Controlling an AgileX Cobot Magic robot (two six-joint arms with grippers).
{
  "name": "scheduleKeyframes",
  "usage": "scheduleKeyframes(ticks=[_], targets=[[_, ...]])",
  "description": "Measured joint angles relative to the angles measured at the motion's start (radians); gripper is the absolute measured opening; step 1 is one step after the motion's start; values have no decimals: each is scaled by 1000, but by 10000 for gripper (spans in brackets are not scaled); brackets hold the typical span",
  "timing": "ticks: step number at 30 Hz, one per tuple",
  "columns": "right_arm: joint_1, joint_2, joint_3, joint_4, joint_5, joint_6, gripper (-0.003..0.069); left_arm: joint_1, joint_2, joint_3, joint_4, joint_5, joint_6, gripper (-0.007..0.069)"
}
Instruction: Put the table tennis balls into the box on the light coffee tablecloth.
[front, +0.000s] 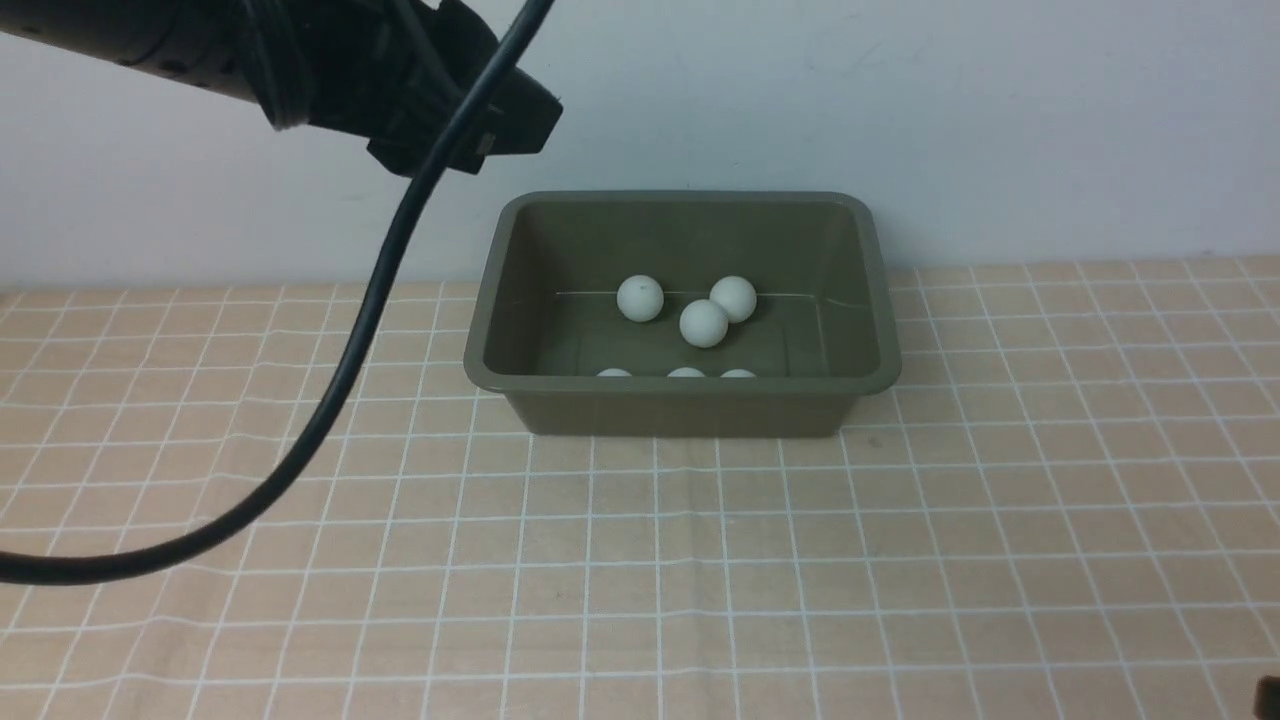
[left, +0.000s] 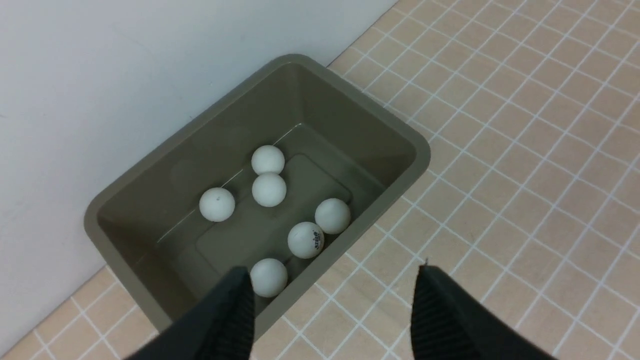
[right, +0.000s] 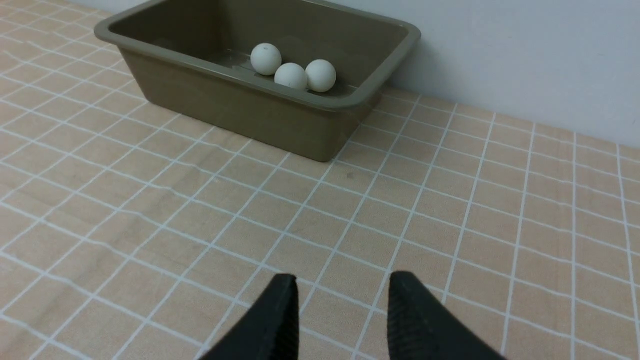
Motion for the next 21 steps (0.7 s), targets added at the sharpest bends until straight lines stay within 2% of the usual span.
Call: scheduleKeyframes(ticks=[15, 17, 18, 19, 21], targets=[[0, 0, 0, 0, 2, 0, 242, 0, -2, 0, -5, 5, -8, 351], [0, 0, 0, 0, 3, 0, 242, 0, -10, 0, 26, 26, -32, 351], [0, 0, 0, 0, 3, 0, 242, 0, -32, 0, 91, 72, -95, 351], [0, 0, 0, 0, 3, 0, 242, 0, -36, 0, 100, 78, -104, 351], [0, 0, 0, 0, 4, 0, 242, 0, -90, 0, 206, 147, -224, 351]])
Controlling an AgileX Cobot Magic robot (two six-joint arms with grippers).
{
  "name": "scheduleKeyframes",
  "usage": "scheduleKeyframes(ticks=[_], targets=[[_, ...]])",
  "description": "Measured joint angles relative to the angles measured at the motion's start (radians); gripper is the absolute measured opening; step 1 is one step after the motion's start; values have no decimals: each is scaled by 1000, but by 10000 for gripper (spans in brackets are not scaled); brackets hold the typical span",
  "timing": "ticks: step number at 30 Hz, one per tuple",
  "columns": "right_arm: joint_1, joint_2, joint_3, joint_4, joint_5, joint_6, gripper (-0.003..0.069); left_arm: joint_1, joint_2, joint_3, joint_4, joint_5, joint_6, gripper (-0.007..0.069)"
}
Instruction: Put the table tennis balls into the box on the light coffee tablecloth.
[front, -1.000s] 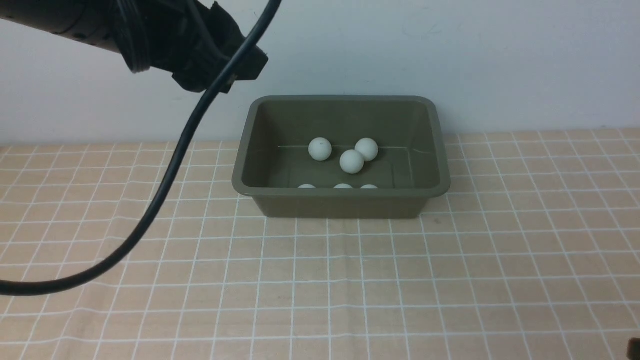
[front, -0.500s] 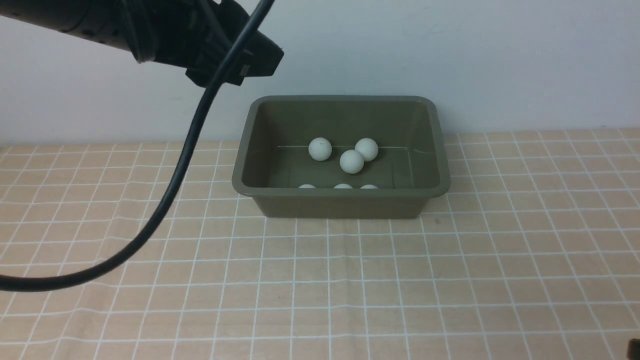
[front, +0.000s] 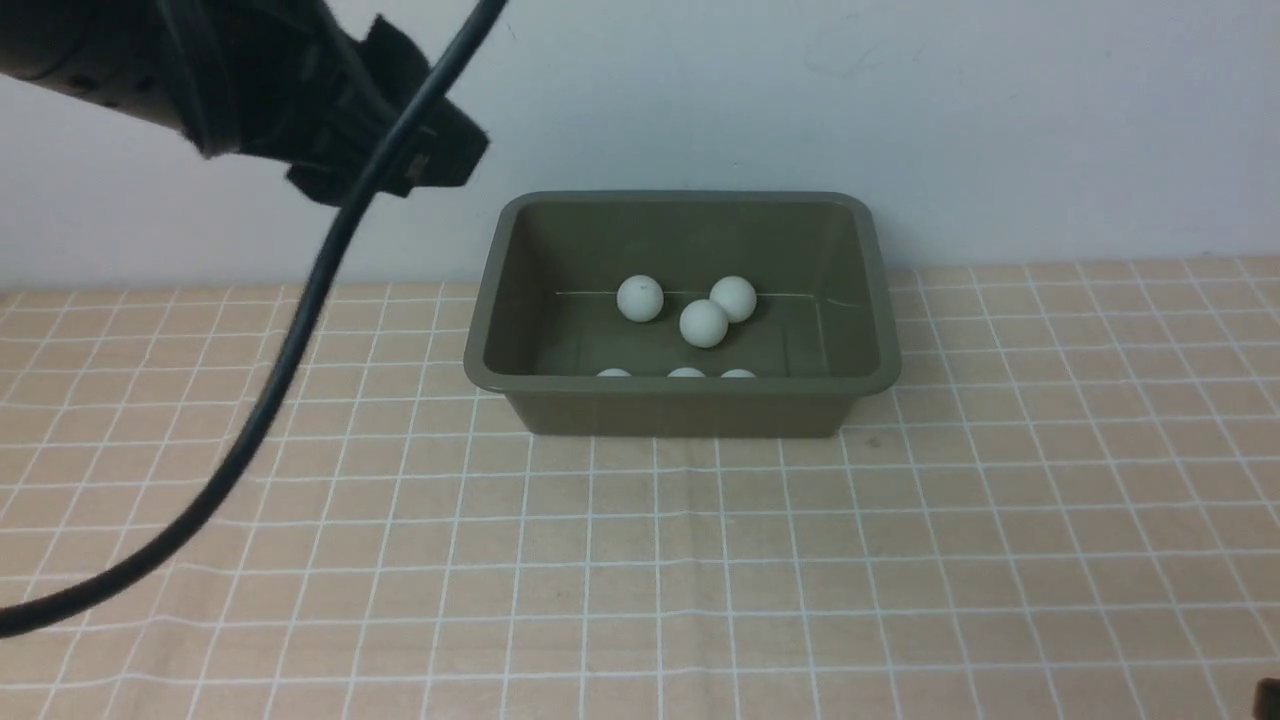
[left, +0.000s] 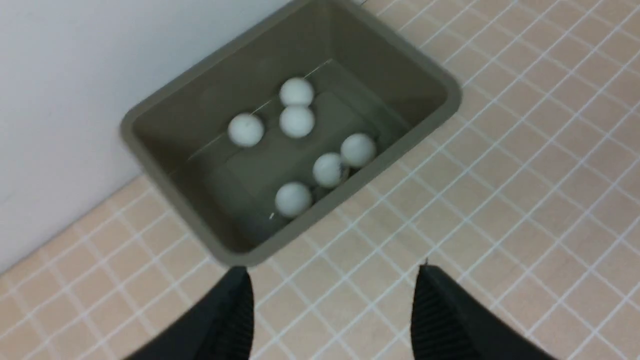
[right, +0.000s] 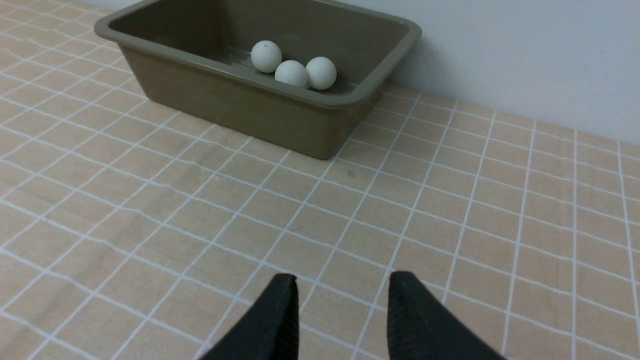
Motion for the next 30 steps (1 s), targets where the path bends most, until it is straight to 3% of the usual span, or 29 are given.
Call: scheduleKeyframes(ticks=[4, 14, 20, 23, 30], targets=[[0, 0, 0, 0, 0, 0, 242, 0, -114, 3, 155, 62, -157, 351], [0, 0, 0, 1, 1, 0, 242, 0, -440, 329, 298, -47, -232, 351], [0, 0, 0, 2, 1, 0, 242, 0, -521, 633, 359, -280, -317, 351], [0, 0, 0, 2, 1, 0, 242, 11, -516, 813, 374, -471, -349, 351], [0, 0, 0, 2, 1, 0, 242, 76, -476, 1050, 264, -621, -394, 351]])
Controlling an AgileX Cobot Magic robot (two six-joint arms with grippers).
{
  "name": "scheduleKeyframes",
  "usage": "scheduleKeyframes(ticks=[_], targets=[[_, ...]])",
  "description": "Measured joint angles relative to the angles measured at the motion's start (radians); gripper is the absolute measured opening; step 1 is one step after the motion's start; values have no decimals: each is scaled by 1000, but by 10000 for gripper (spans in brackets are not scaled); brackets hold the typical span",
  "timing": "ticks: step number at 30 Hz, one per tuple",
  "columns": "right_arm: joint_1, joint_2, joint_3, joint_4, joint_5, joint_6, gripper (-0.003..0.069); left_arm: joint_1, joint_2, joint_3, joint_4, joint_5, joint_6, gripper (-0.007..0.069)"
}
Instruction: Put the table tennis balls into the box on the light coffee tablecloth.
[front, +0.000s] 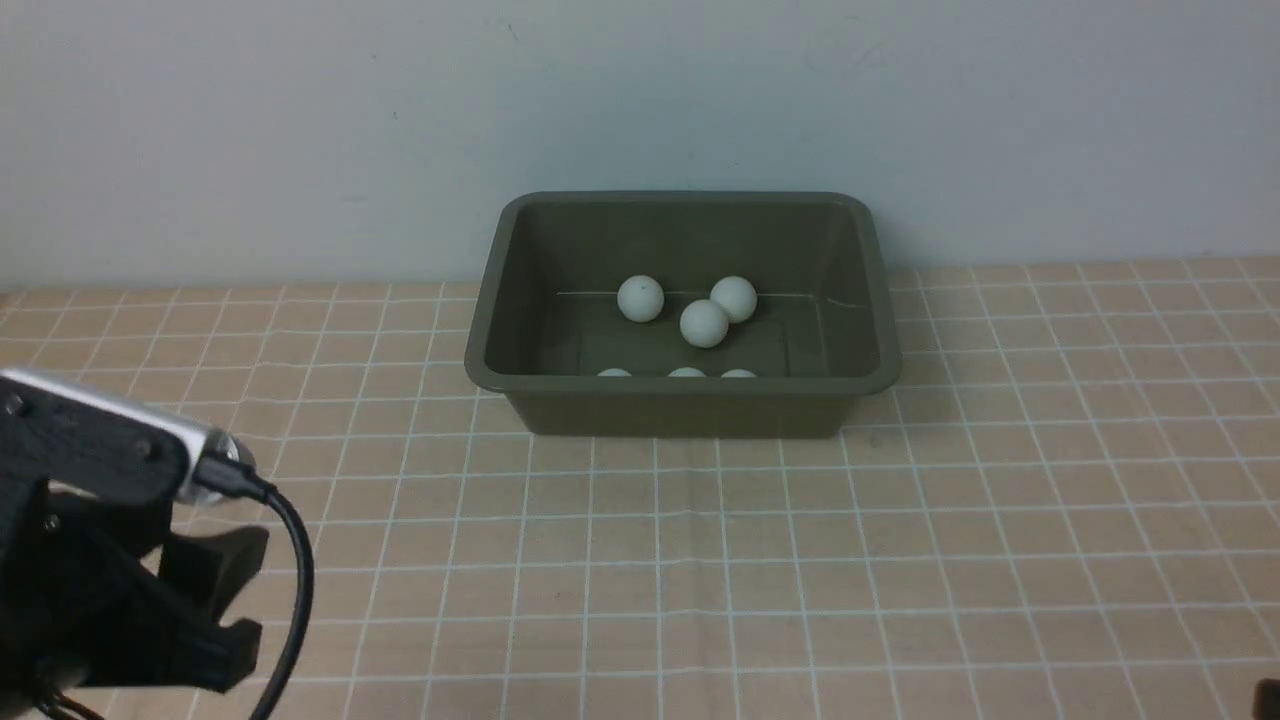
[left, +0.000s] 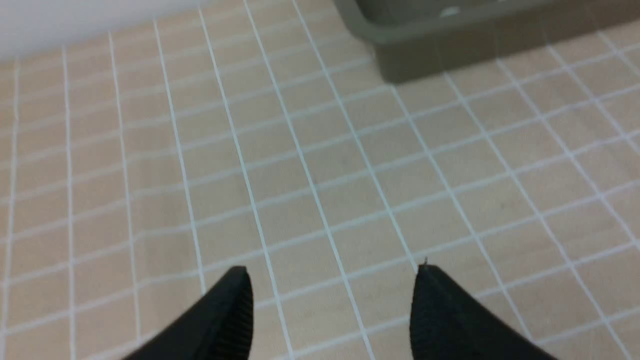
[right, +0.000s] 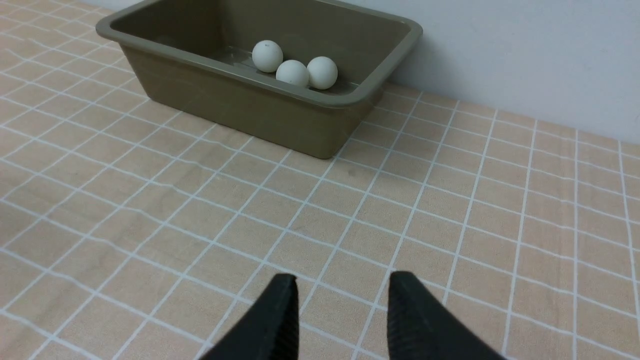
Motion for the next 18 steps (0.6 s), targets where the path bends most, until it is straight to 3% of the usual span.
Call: scheduleKeyframes(ticks=[13, 18], targets=[[0, 0, 0, 0, 0, 0, 242, 25, -7, 55, 12, -27, -7, 351], [0, 0, 2, 0, 0, 0, 242, 141, -60, 55, 16, -23, -21, 351]])
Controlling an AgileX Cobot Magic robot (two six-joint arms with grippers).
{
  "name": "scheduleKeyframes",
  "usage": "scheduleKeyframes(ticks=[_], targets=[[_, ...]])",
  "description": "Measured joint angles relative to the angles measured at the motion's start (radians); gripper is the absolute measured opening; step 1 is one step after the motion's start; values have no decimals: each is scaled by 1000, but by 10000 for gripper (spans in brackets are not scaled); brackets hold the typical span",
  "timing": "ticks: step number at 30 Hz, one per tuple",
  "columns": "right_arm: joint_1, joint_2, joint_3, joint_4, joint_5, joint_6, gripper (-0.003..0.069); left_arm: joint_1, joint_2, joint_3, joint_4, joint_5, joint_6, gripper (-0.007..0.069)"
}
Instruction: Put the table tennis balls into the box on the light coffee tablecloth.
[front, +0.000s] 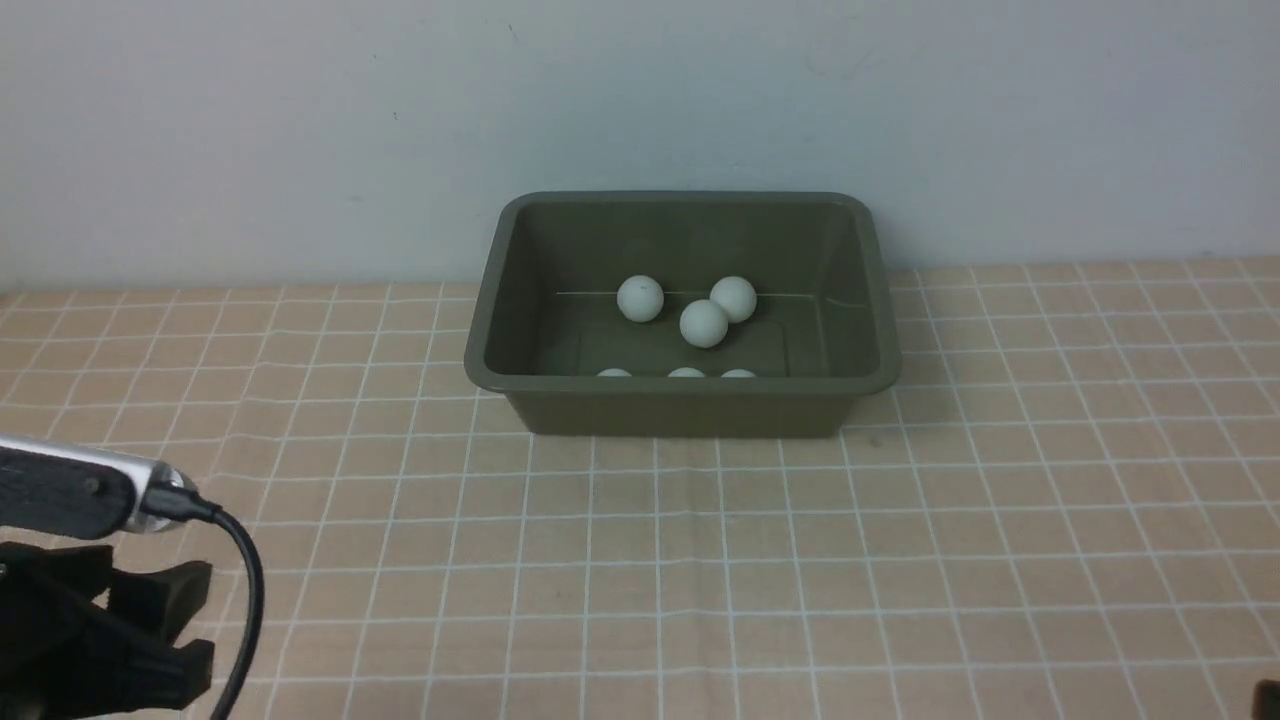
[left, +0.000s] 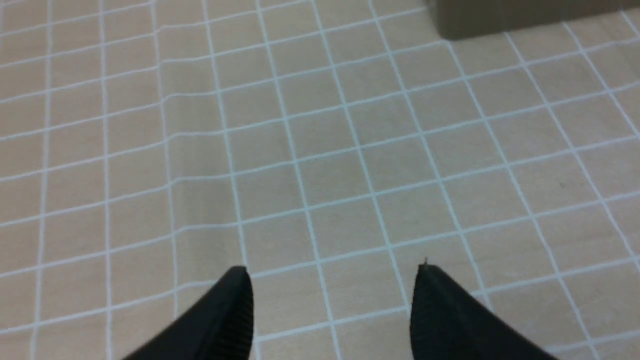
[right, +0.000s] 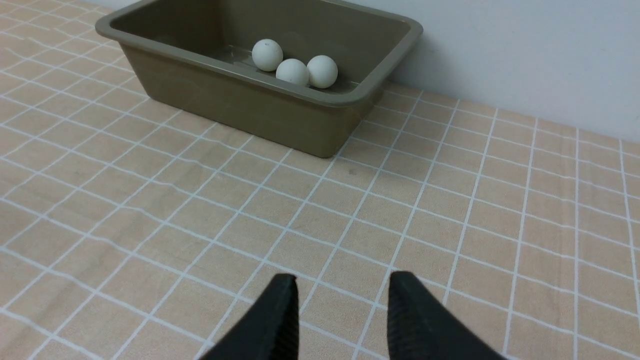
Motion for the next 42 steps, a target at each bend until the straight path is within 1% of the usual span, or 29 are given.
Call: scheduleKeyframes(ticks=[5, 11, 15, 20, 22, 24, 28, 35, 42], targets=[[0, 0, 1, 0, 0, 0, 242, 132, -161, 0, 8, 60, 1, 351], [0, 0, 2, 0, 0, 0, 242, 180, -341, 14, 29, 140, 1, 351], [0, 0, 2, 0, 0, 0, 242, 183, -422, 91, 48, 123, 1, 351], [0, 0, 2, 0, 0, 0, 242, 181, -494, 235, 52, -9, 1, 351], [0, 0, 2, 0, 0, 0, 242, 180, -521, 283, 52, -38, 1, 351], [0, 0, 2, 0, 0, 0, 242, 179, -550, 319, 52, -39, 1, 351], [0, 0, 2, 0, 0, 0, 242, 177, -632, 370, 52, 16, -5, 351], [0, 0, 2, 0, 0, 0, 242, 177, -726, 372, 51, 53, -20, 351], [0, 0, 2, 0, 0, 0, 242, 171, -735, 372, 51, 67, -25, 351]])
